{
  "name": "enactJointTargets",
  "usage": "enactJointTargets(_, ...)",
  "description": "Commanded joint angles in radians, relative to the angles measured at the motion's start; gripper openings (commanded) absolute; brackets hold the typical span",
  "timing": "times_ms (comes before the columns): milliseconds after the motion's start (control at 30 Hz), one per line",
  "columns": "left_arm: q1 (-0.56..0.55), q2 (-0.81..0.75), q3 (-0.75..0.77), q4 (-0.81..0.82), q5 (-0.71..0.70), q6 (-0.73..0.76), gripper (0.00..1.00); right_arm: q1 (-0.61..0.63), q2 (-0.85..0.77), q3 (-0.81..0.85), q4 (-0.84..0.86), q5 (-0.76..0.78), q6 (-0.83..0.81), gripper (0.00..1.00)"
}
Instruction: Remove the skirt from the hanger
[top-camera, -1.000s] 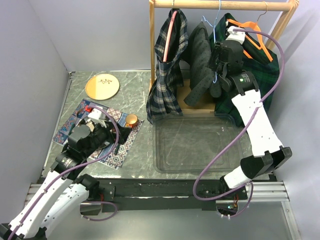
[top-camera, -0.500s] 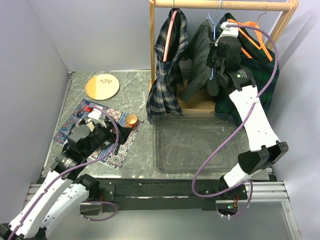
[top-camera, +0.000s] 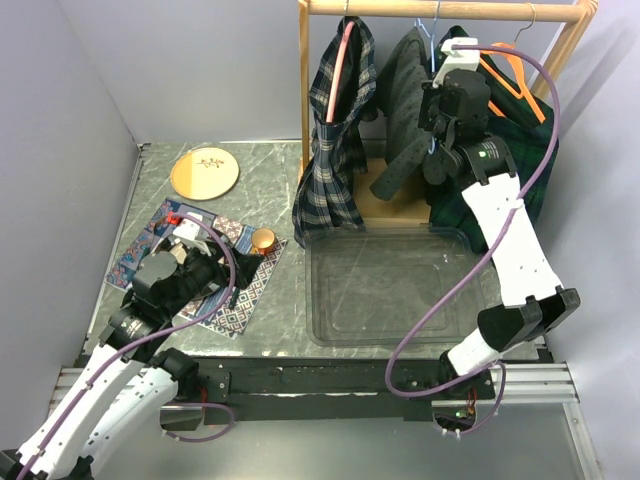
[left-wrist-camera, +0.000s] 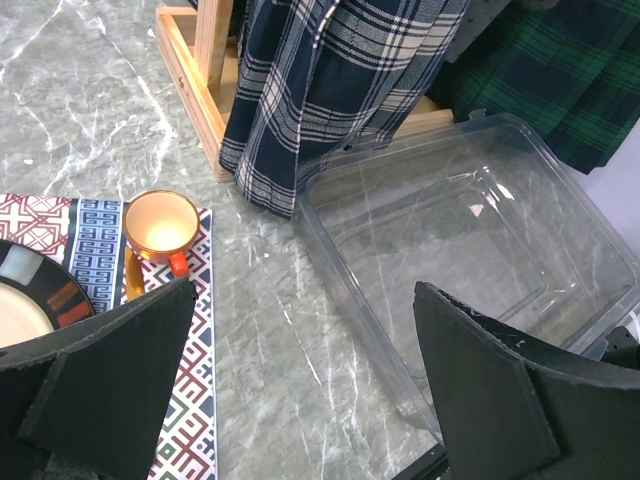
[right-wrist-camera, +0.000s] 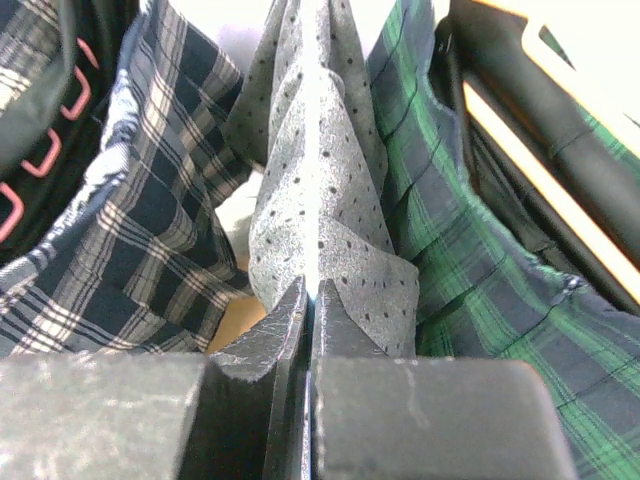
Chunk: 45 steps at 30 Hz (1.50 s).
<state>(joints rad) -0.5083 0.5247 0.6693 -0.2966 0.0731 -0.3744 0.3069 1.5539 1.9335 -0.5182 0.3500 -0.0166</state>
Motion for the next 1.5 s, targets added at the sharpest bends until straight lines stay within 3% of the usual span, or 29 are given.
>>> enactJointTargets(0, -0.002, -0.025, -0.005, 0.040, -0.013, 0.025, 0.97, -0.006, -0.090, 0.050, 0.213, 0.000, -0.017, 0.00)
enactJointTargets(367, -0.002, -0.019, 0.027, 0.014, -0.047, 0.031, 0.97, -0.006, -0.135, 0.067, 0.169, -0.032, 0.007, 0.00)
enactJointTargets(600, -0.002, 0.046, 0.257, -0.064, 0.046, 0.061, 0.97, -0.006, -0.290, -0.036, 0.040, -0.086, 0.121, 0.00)
enactJointTargets(800, -0.002, 0.142, 0.470, -0.116, 0.132, 0.098, 0.97, -0.006, -0.431, -0.203, 0.096, -0.120, 0.129, 0.00)
enactJointTargets(1000, -0.002, 0.217, 0.559, -0.064, 0.203, 0.127, 0.97, -0.005, -0.515, -0.261, 0.009, -0.141, 0.191, 0.00)
enactJointTargets(1200, -0.004, 0.359, 0.645, -0.049, 0.345, 0.068, 0.97, -0.005, -0.695, -0.396, -0.081, -0.269, 0.302, 0.00)
enactJointTargets(1300, -0.045, 0.418, 0.654, 0.000, 0.390, 0.035, 0.97, -0.005, -0.790, -0.485, -0.088, -0.345, 0.349, 0.00)
enactJointTargets(1467, -0.304, 0.520, 0.713, 0.020, 0.237, 0.066, 0.97, -0.005, -0.925, -0.580, -0.031, -0.445, 0.443, 0.00)
